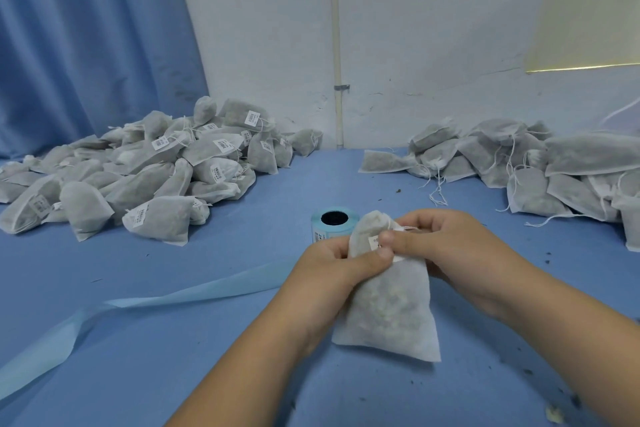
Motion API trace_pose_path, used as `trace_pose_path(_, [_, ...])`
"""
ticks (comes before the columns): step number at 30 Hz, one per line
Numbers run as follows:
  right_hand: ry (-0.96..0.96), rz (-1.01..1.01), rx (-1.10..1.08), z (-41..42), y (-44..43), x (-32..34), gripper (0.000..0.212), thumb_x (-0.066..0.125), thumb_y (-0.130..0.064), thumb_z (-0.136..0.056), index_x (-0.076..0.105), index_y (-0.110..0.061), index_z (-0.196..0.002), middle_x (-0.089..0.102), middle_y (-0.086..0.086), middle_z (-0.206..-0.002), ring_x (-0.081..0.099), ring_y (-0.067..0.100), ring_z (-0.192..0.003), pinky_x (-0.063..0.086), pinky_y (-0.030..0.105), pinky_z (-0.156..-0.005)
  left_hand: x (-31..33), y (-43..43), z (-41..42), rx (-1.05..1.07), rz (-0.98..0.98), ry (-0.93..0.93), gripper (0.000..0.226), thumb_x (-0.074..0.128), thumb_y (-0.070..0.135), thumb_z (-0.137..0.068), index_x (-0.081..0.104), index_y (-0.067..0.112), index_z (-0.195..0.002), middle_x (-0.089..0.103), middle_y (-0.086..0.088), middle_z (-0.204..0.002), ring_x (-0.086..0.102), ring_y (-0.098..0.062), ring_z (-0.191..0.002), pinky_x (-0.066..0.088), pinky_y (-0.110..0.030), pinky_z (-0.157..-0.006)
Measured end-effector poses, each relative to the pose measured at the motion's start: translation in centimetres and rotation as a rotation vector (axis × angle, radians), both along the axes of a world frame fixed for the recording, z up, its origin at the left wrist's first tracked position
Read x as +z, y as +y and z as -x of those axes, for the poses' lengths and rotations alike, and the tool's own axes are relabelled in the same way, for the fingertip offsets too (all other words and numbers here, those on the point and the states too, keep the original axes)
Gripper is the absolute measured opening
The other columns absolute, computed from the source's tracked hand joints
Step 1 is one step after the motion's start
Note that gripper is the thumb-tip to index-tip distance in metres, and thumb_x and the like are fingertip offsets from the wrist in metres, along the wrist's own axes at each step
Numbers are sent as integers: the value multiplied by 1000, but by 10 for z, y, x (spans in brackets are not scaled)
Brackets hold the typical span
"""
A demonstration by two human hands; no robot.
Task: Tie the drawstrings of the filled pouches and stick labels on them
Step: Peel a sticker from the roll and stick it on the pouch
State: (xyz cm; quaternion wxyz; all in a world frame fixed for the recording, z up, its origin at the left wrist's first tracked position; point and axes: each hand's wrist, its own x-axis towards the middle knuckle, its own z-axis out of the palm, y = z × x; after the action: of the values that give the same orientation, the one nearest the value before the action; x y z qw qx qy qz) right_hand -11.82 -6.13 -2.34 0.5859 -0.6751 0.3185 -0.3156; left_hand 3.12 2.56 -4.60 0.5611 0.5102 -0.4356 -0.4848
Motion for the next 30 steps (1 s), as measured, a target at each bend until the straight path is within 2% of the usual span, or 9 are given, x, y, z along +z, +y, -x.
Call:
trace_pose_path(2, [-65, -109, 31, 0, -1, -1, 27, 81, -25, -60, 72, -11, -81, 74, 9, -80, 70, 18, -67, 53, 22, -56, -1, -1, -2, -8, 11, 8, 28, 74, 22, -78, 76, 9, -102, 74, -15, -106, 70, -27, -101, 52, -41, -95])
trace_pose_path(6, [-151, -223, 56, 0, -2, -2, 32, 77, -25, -62, 69, -6, -86, 72, 10, -81, 68, 17, -70, 55, 24, -60, -1, -2, -5, -60, 45, 92, 23, 68, 19, -79, 77, 8, -96, 75, -13, -100, 71, -20, -89, 57, -28, -78])
trace_pose_path(10, [-57, -219, 83, 2, -3, -3, 66, 78, -44, -58, 68, 1, -104, 71, 21, -103, 59, 25, -89, 48, 41, -88, 0, -3, -5, -58, 51, 152, 19, 65, 17, -79, 78, 8, -90, 75, -11, -94, 72, -18, -81, 56, -24, -66])
trace_pose_path(12, [2, -209, 144, 2, -1, -4, 69, 76, -50, -61, 68, 0, -108, 70, 20, -108, 57, 26, -91, 44, 43, -89, -1, -3, -6, -48, 45, 135, 15, 64, 11, -85, 78, 10, -89, 75, -12, -95, 72, -18, -83, 56, -24, -67])
trace_pose_path(14, [2, -192, 173, 2, 0, -4, 55, 78, -44, -62, 72, -3, -99, 72, 16, -100, 64, 23, -87, 49, 38, -84, -1, -3, -5, -45, 31, 87, 14, 66, 9, -85, 79, 12, -89, 75, -12, -97, 72, -19, -87, 57, -25, -73])
trace_pose_path(19, [-114, -185, 65, 1, -2, -5, 35, 81, -24, -58, 67, -3, -83, 72, 14, -80, 69, 20, -68, 53, 24, -56, -1, -2, -2, -49, -20, 7, 34, 66, 14, -73, 73, 6, -106, 72, -17, -111, 68, -28, -104, 48, -43, -100])
trace_pose_path(23, [-162, -165, 3, -1, 0, -6, 37, 80, -32, -59, 70, -5, -82, 72, 15, -83, 68, 22, -70, 55, 28, -59, -3, -3, -2, -64, -62, -18, 35, 68, 25, -77, 74, 11, -108, 73, -11, -112, 67, -28, -110, 48, -43, -101])
trace_pose_path(26, [-179, -177, -56, -1, 1, -4, 33, 72, -36, -77, 73, -4, -87, 74, 16, -90, 71, 25, -75, 56, 30, -62, -5, -4, -3, -65, -87, 5, 36, 67, 31, -78, 75, 13, -107, 74, -8, -111, 68, -25, -109, 49, -41, -102])
trace_pose_path(30, [49, -58, -16, -2, 6, -6, 39, 56, -48, -90, 73, -14, -98, 75, 6, -96, 72, 25, -91, 56, 41, -84, -7, -8, -3, 129, -11, 80, 18, 66, 26, -89, 77, 14, -97, 76, -10, -101, 72, -26, -98, 55, -39, -90])
